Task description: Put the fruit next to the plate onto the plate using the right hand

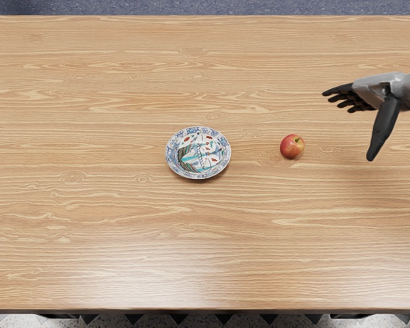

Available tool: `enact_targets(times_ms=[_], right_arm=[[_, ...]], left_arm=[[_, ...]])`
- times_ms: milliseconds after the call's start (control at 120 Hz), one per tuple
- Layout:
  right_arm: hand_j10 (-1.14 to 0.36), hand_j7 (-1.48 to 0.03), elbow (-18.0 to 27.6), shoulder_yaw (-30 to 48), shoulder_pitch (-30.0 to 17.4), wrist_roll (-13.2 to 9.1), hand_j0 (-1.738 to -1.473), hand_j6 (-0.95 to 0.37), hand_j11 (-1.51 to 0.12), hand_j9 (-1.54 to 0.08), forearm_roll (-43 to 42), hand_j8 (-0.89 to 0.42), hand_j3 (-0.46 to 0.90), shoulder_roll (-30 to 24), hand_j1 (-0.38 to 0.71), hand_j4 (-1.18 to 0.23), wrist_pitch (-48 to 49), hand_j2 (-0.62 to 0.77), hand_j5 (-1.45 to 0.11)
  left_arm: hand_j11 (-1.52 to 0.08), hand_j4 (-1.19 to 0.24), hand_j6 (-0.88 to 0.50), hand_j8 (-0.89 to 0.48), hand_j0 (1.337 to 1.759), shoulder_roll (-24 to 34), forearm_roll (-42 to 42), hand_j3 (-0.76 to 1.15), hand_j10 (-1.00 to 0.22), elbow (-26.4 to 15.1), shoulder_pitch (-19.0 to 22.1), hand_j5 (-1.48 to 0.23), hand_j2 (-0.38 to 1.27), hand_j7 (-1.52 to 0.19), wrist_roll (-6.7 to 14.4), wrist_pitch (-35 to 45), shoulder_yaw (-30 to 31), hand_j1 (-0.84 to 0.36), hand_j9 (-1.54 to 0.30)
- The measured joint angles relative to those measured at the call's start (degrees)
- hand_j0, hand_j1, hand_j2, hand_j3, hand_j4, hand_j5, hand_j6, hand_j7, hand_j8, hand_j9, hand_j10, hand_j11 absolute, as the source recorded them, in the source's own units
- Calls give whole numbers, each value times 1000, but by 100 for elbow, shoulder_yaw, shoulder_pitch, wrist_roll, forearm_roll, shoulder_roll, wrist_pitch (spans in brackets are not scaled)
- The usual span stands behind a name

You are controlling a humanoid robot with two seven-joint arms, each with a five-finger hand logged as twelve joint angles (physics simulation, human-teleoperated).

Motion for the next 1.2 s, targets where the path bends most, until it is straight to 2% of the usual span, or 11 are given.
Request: enact_targets(times_ms=[133, 167, 217, 267, 408, 542, 617, 700, 800, 992, 1200], right_arm=[[-3, 0, -5, 11, 21, -29, -1658, -6, 0, 0, 25, -5, 0, 57, -349, -4, 0, 0, -1], [-3, 0, -2, 14, 56, -150, -1658, -6, 0, 0, 28, -5, 0, 120, -349, -4, 0, 0, -1], [-3, 0, 17, 20, 172, -473, -1658, -6, 0, 0, 33, -5, 0, 306, -349, -4, 0, 0, -1], [-3, 0, 98, 25, 326, -695, -1658, -6, 0, 0, 35, -5, 0, 529, -349, -4, 0, 0, -1], [-3, 0, 291, 21, 694, -962, -1658, -5, 0, 0, -210, -4, 0, 1009, -349, -4, -1, 0, 0], [-2, 0, 491, 16, 783, -1029, -1658, -4, 0, 0, -636, -3, 0, 1247, -349, -3, -1, 0, 0], [-2, 0, 805, 8, 766, -1042, -1658, -4, 0, 0, -1019, -3, 0, 1325, -349, -3, -4, 0, 0], [-2, 0, 1169, -11, 590, -1049, -1658, -4, 0, 0, -1518, -3, 0, 1354, -349, -3, -204, 0, 0], [-2, 0, 1368, -32, 329, -1052, -1658, -4, 0, 0, -1942, -3, 0, 1374, -349, -3, -504, 0, 0], [-2, 0, 1450, -34, 4, -1054, -1658, -4, 0, 0, -2545, -3, 0, 1425, -349, -3, -1083, 0, 0], [-2, 0, 1229, -12, -200, -1054, -1658, -5, 0, 0, -2861, -4, 0, 1627, -349, -3, -1478, 1, 0]], left_arm=[[0, 0, 0, 0, 1658, 0, -1, 0, 0, 1, -4, 0, 0, 0, 0, 0, 1, 349, 0], [0, 0, 0, 0, 1658, 0, -1, 0, 0, 0, 0, 0, 0, 0, 0, 0, 0, 349, 0], [0, 0, 0, 0, 1658, 0, -1, 0, 0, 0, 1, 0, 0, 0, 0, 0, -1, 349, 0], [0, 0, 0, 0, 1658, 0, -1, 0, 0, 1, 1, 0, 0, 0, 0, 0, 0, 349, 0], [0, 0, 0, 0, 1658, 0, -1, 0, 0, -1, 1, 0, 0, 0, 0, 0, 1, 349, 0], [0, 0, 0, 0, 1658, 0, 0, 0, 0, -2, -2, 0, 0, 0, 0, 0, 1, 349, 0], [0, 0, 0, 0, 1658, 0, 0, 0, 0, -2, 0, 0, 0, 0, 0, 0, 2, 349, 0], [0, 0, 0, 0, 1658, 0, 1, 0, 0, 0, 1, 0, 0, 0, 0, 0, 1, 349, 0], [0, 0, 0, 0, 1658, 0, 0, 0, 0, -1, 1, 0, 0, 0, 0, 0, 0, 349, 0], [0, 0, 0, 0, 1658, 0, 0, 0, 0, 0, 1, 0, 0, 0, 0, 0, 1, 349, 0], [0, 0, 0, 0, 1658, 0, 0, 0, 0, 0, -1, 0, 0, 0, 0, 0, 1, 349, 0]])
